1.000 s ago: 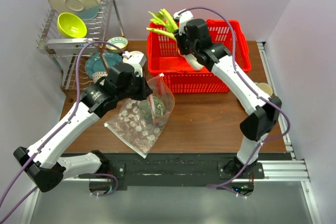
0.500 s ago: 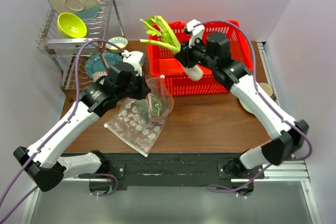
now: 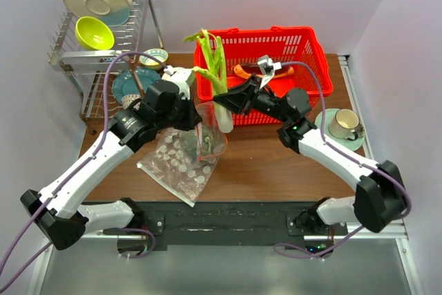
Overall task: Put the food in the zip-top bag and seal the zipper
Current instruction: Place the fake vegetable in the zipper food storage bag.
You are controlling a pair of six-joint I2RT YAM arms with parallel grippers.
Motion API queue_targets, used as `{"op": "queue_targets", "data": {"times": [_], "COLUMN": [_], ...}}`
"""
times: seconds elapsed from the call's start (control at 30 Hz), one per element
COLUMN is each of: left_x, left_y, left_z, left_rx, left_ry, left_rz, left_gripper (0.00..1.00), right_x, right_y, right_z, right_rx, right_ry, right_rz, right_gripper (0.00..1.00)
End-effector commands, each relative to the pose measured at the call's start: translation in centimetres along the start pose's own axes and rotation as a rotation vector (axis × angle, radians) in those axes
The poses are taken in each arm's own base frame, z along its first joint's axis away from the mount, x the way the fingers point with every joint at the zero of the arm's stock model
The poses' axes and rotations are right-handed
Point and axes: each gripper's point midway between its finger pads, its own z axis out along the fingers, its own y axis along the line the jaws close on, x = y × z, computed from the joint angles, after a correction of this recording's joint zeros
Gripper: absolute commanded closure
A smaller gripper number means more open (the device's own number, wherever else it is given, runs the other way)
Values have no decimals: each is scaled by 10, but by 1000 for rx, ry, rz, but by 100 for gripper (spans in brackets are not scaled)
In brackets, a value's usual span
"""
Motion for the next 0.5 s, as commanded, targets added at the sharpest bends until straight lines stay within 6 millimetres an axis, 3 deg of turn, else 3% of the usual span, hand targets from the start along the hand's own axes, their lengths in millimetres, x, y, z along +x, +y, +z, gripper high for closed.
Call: {"op": "queue_targets", "data": {"times": [0.0, 0.17, 0.47], "left_x": [-30, -26, -21], "left_y": [-25, -22, -19], "left_z": [-7, -4, -2], "left_rx": [104, 81, 73], "left_ry": [-85, -66, -51], "left_rz": [-34, -40, -46], "left_gripper": [100, 100, 100], "right_x": [-54, -56, -52], "right_y": [69, 86, 96], "right_z": [-11, -18, -19], "right_rx": [-309, -451, -486], "right_ry": [-258, -297, -248], "right_rz": [-2, 49, 24], "right_gripper": [100, 100, 100]}}
